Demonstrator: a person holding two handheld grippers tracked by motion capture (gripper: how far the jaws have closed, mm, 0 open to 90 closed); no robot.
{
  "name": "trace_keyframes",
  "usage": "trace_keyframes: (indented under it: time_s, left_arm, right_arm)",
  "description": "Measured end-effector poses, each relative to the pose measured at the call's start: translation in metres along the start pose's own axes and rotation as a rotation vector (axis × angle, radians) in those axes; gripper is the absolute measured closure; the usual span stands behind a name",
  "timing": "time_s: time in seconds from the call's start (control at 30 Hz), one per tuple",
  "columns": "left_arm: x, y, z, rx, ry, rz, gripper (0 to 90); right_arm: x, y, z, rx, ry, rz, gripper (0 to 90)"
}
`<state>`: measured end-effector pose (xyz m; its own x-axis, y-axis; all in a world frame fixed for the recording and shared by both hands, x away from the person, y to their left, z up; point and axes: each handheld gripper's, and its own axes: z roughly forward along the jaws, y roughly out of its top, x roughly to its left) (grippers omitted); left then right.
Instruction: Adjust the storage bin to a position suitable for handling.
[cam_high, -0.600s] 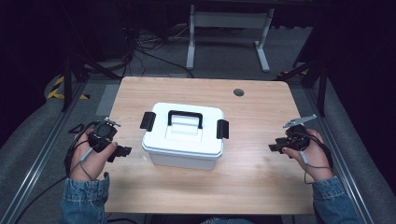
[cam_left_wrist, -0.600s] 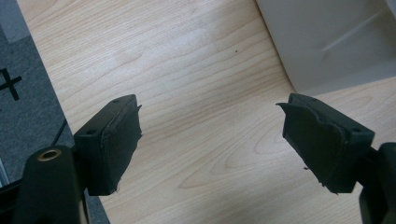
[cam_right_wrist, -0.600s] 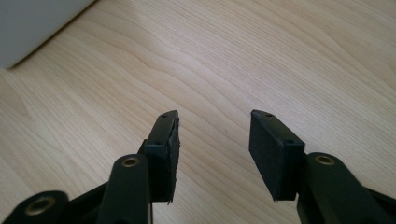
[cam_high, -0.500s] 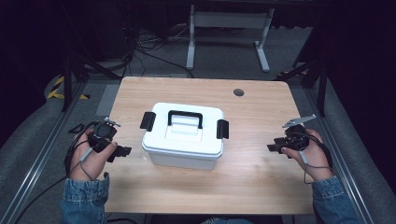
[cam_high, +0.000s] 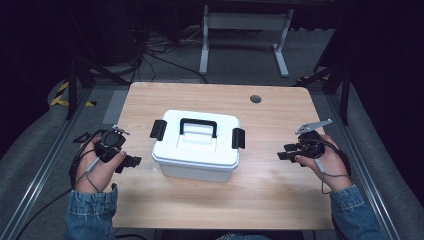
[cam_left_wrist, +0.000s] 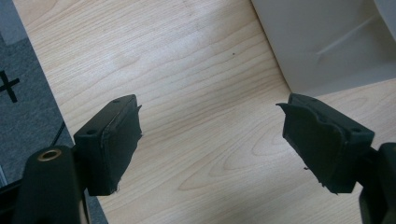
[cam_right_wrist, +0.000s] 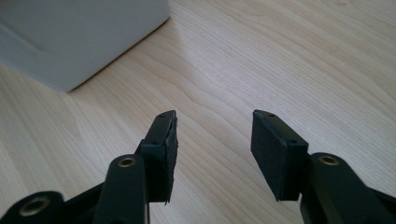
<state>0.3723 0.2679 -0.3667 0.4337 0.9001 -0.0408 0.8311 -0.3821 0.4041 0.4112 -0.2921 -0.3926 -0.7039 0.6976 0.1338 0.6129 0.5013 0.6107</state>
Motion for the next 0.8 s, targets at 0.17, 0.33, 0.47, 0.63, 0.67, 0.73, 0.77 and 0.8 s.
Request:
trace_keyframes:
  time_s: [0.17,0.33,0.47,0.63,0.67,0.73,0.77,0.8]
  left_arm:
    - [0.000,0.000,0.000,0.007,0.000,0.014,19.9]
    - [-0.001,0.001,0.001,0.012,-0.007,0.014,19.9]
    - [-0.001,0.001,0.001,0.010,-0.008,0.015,19.9]
    - [-0.001,0.000,0.001,0.011,-0.012,0.016,19.7]
    - [0.000,0.000,0.001,0.011,-0.011,0.015,19.7]
    - [0.000,0.001,0.001,0.016,-0.012,0.021,19.7]
    - [0.000,0.002,0.002,0.015,-0.010,0.022,19.7]
    - [0.000,0.003,0.002,0.020,-0.015,0.022,19.7]
  right_arm:
    - [0.011,0.019,-0.005,-0.002,0.016,-0.062,51.4]
    - [0.022,0.040,-0.011,-0.025,0.026,-0.109,51.5]
    - [0.029,0.056,-0.013,-0.041,0.037,-0.139,51.5]
    - [0.038,0.075,-0.016,-0.057,0.056,-0.168,51.5]
    - [0.040,0.078,-0.017,-0.059,0.058,-0.176,51.4]
    - [0.044,0.084,-0.018,-0.057,0.059,-0.187,51.7]
    - [0.046,0.088,-0.018,-0.060,0.065,-0.193,51.8]
    - [0.047,0.090,-0.018,-0.059,0.067,-0.200,52.0]
